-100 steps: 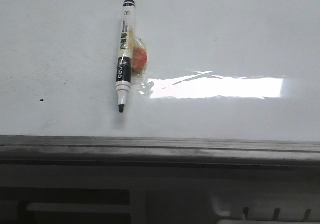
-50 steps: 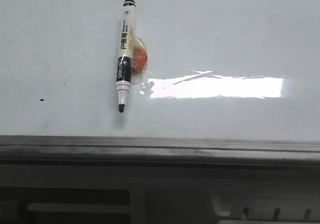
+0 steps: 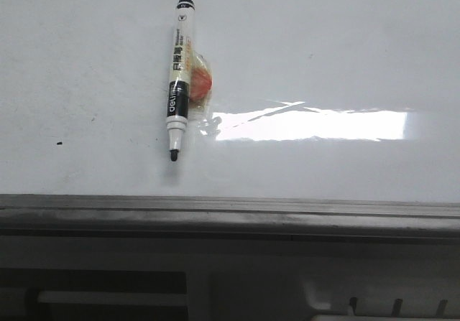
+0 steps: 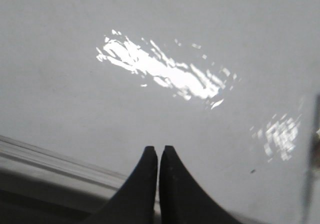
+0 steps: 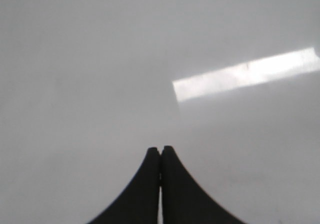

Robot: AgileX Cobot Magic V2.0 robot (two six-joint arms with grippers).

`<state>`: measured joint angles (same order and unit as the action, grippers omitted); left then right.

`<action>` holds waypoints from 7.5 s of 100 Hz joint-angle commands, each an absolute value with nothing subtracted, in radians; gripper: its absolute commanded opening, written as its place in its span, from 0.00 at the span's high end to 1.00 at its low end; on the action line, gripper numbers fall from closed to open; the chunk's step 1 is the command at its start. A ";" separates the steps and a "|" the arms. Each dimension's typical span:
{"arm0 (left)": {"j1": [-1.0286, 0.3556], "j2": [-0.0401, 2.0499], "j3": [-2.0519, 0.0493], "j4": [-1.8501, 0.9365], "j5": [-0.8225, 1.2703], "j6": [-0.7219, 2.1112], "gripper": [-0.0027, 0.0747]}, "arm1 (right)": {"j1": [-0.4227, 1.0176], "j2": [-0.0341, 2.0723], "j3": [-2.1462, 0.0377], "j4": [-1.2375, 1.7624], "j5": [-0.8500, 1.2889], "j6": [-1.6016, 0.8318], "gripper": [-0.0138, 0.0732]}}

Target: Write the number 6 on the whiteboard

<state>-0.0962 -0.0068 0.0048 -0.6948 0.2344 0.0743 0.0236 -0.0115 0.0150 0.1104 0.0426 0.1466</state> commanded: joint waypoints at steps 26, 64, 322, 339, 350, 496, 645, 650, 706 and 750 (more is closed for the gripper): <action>-0.097 -0.029 -0.010 -0.889 0.061 0.075 0.99 | 0.020 -0.028 -0.028 0.402 -0.100 0.144 0.91; -0.099 0.380 -0.409 -0.480 0.426 0.282 0.88 | 0.022 0.179 -0.362 0.158 0.294 0.058 0.88; -0.908 1.054 -0.763 -0.322 0.447 0.859 0.99 | 0.910 0.942 -0.597 0.379 -0.009 -0.545 0.40; -0.908 1.054 -0.763 -0.339 0.447 0.861 0.99 | 0.910 1.005 -0.616 0.379 -0.039 -0.545 0.40; -0.908 1.054 -0.763 -0.339 0.447 0.861 0.99 | 0.911 1.016 -0.638 0.379 -0.055 -0.545 0.40; -0.578 0.425 -0.509 -0.314 0.219 0.404 0.73 | 0.524 0.663 -0.620 0.163 0.174 -0.545 0.89; -0.524 0.397 -0.423 -0.436 0.158 0.404 0.99 | 0.517 0.887 -0.624 0.241 0.384 -0.543 0.89; -0.524 0.397 -0.423 -0.436 0.158 0.404 0.99 | 0.497 0.867 -0.624 0.241 0.369 -0.543 0.89; -0.524 0.397 -0.423 -0.436 0.158 0.404 0.99 | 0.523 0.910 -0.624 0.284 0.203 -0.543 0.89; -0.524 0.411 -0.423 -0.467 0.246 0.406 0.99 | 0.629 0.850 -0.705 0.289 0.188 -0.543 0.89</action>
<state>-0.5270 0.3893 -0.3959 -0.4383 0.2456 0.4135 0.5987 0.9019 -0.6320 0.2986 0.2522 -0.5327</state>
